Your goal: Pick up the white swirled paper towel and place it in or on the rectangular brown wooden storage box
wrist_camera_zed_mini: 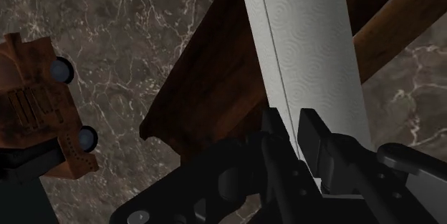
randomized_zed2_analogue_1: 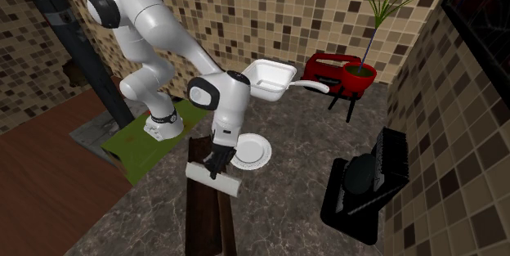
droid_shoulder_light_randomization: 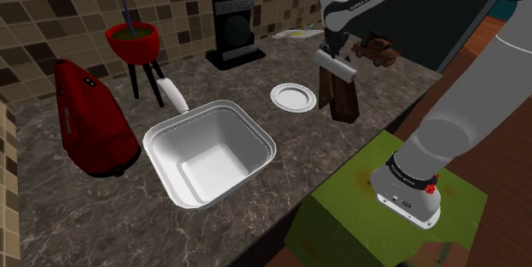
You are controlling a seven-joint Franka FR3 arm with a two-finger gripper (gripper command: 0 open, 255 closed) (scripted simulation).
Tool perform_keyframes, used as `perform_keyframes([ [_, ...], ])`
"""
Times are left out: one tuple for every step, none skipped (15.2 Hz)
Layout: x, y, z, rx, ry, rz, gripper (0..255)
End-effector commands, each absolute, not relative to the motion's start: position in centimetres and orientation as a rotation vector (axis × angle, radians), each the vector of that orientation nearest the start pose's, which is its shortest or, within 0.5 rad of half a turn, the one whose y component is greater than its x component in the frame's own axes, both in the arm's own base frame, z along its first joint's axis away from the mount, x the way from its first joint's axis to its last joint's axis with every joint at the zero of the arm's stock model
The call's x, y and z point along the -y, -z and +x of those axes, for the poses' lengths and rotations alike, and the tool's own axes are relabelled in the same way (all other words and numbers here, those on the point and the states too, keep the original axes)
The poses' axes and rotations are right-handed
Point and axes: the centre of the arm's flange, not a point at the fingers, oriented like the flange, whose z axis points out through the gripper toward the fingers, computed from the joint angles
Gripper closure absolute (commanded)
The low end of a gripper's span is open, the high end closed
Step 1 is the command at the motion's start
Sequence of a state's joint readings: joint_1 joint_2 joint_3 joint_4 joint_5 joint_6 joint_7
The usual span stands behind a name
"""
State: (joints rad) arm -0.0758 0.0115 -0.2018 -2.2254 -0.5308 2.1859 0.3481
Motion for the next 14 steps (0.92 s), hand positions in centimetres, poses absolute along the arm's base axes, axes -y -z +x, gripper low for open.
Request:
perform_keyframes([
  [16.6,-34.3,48.6,-0.583,-0.294,-3.526,255],
  [16.6,-34.3,48.6,-0.583,-0.294,-3.526,255],
  [16.6,-34.3,48.6,-0.583,-0.294,-3.526,255],
  [16.6,-34.3,48.6,-0.583,-0.294,-3.526,255],
  [16.6,-34.3,48.6,-0.583,-0.294,-3.526,255],
  [16.6,-34.3,48.6,-0.583,-0.294,-3.526,255],
  [16.6,-34.3,48.6,-0.583,-0.294,-3.526,255],
  [16.6,-34.3,48.6,-0.583,-0.294,-3.526,255],
  [17.0,-34.2,48.7,-0.582,-0.294,-3.526,0],
  [17.5,-34.4,48.9,-0.582,-0.294,-3.524,0],
  [17.3,-33.9,49.0,-0.581,-0.294,-3.526,0],
  [16.4,-33.4,49.1,-0.581,-0.293,-3.527,0],
  [15.7,-33.3,48.7,-0.580,-0.292,-3.528,0],
  [16.6,-34.3,48.6,-0.583,-0.294,-3.526,0],
])
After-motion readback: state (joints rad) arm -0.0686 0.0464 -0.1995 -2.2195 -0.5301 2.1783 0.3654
